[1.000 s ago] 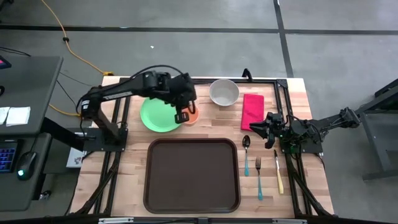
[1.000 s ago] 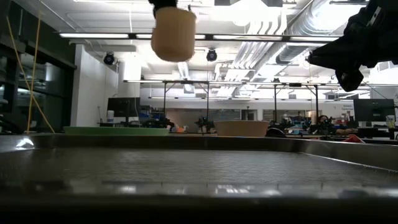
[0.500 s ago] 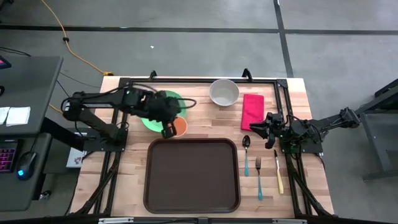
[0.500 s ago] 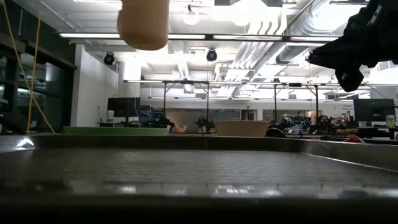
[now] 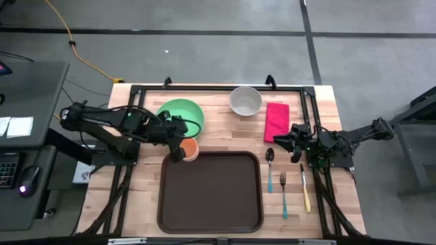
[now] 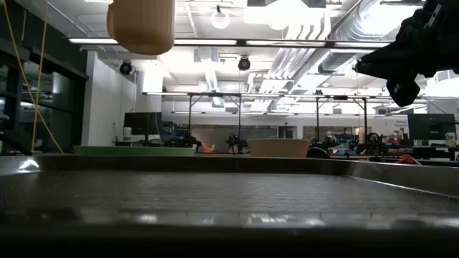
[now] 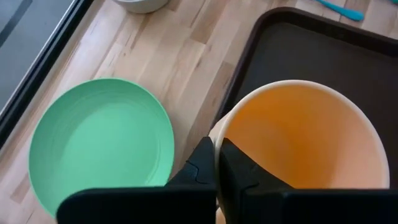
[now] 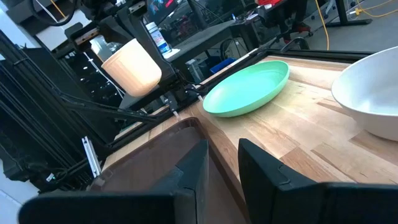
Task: Set up tray
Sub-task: Put the orange cup on the brown tray
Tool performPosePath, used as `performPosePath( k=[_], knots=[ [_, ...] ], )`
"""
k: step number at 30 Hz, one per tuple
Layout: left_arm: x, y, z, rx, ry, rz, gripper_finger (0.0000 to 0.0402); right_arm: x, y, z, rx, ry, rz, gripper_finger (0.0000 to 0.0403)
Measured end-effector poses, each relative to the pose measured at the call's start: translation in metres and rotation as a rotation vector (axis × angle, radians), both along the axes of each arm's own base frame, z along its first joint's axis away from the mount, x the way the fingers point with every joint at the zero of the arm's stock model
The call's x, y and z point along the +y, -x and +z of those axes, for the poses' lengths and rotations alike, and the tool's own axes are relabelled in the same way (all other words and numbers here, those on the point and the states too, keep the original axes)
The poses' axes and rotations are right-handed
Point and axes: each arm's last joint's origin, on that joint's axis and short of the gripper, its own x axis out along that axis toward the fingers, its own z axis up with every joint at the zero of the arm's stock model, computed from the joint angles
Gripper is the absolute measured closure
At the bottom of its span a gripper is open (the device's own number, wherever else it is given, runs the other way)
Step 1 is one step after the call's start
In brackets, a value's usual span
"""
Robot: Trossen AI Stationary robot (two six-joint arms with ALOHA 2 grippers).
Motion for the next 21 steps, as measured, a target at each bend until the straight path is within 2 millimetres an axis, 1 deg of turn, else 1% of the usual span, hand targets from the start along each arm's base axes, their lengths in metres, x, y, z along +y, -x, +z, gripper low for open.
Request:
performPosePath(
  k=[8,14,18,21],
  knots=[
    [0.0,0.0,0.0,-0.002,0.003,0.009,0.0364,0.0,0.0,0.0,0.0,0.0,0.0,0.0336],
    [0.0,0.002,-0.001,0.016,0.002,0.01,0.0373,0.0,0.0,0.0,0.0,-0.001,0.0,0.0336],
    [-0.007,0.004,-0.001,0.01,-0.001,0.006,0.0368,0.0,0.0,0.0,0.0,-0.001,0.0,0.0336],
    [-0.014,0.01,-0.003,0.04,-0.002,0.025,0.0365,0.0,0.0,0.0,0.0,-0.001,0.0,0.0336]
  ],
)
